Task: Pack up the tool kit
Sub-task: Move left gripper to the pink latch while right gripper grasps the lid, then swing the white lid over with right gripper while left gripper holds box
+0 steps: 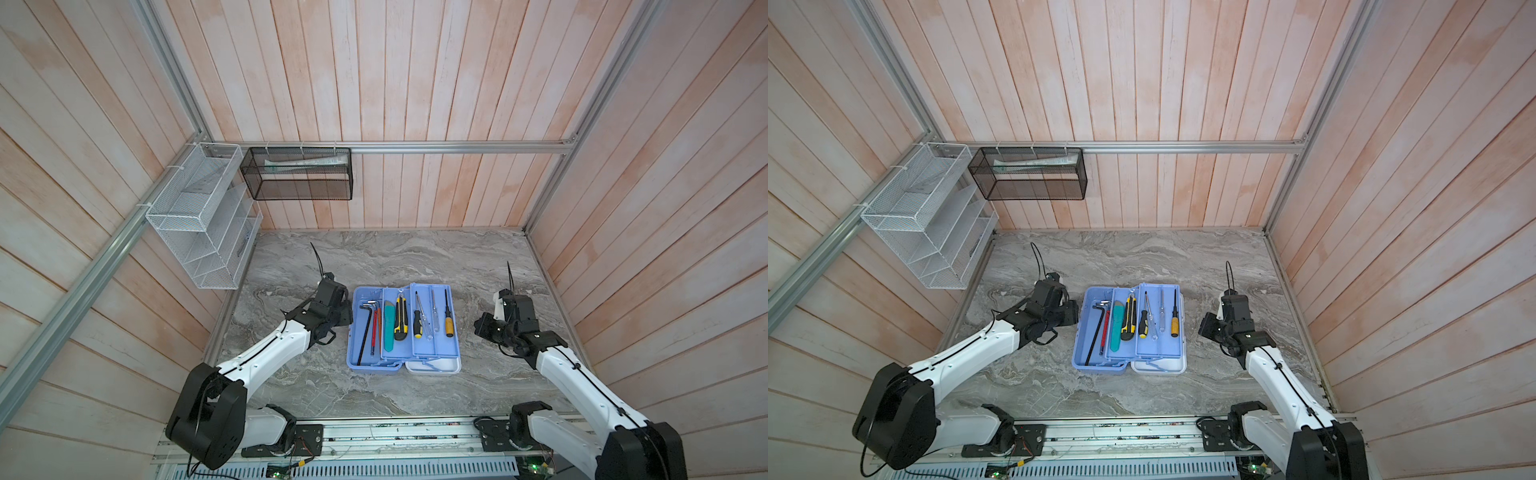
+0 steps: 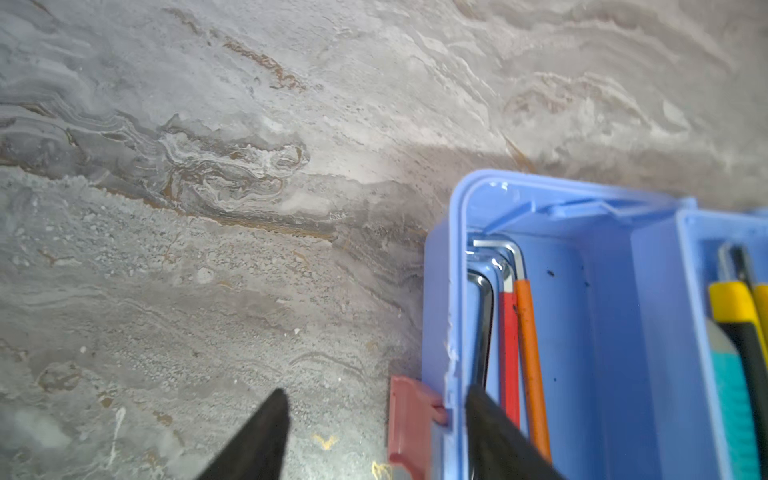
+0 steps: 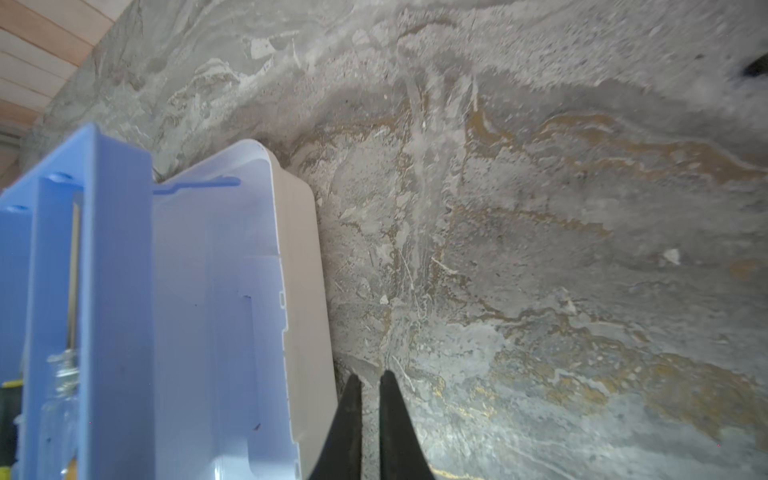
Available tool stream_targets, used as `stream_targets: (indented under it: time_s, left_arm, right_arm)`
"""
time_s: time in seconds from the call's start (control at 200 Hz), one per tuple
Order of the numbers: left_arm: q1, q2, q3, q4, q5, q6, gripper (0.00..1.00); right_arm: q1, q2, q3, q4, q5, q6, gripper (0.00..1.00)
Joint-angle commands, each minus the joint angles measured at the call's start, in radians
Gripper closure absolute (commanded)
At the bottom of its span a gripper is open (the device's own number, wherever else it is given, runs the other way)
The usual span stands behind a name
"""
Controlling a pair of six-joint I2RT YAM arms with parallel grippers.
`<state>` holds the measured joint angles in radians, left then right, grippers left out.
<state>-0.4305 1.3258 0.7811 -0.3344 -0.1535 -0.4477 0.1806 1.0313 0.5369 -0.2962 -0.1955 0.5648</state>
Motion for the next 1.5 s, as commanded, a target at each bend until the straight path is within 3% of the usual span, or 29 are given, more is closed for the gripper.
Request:
stream_targets:
  time_s: [0.0,0.09,0.18,0.39,0.94,1.496]
  left_arm:
    - [0.059,0.001,-0.068,0.081,0.084,-0.005,0.77]
    - [0.073,0.013,-0.105,0.141,0.125,0.005,0.93]
    - [0.073,0.034,-0.126,0.190,0.179,0.016,1.00]
    - [0.069,0.064,-0.180,0.310,0.309,0.022,1.00]
    - [0.039,-0.002,-0.253,0.397,0.410,0.051,1.00]
    - [0.040,0.045,-0.261,0.456,0.457,0.053,1.00]
  right_arm:
    - [-0.004,0.029,-0.024,0.113,-0.087,0.003,0.93]
    - [-0.004,0.069,-0.035,0.156,-0.119,-0.002,0.96]
    - [-0.005,0.118,-0.037,0.185,-0.145,-0.014,0.99]
    - [-0.005,0.237,-0.015,0.189,-0.203,-0.070,1.00]
    - [-0.004,0.335,-0.039,0.364,-0.435,-0.082,1.00]
    - [-0.006,0.126,-0.084,0.353,-0.556,-0.031,1.00]
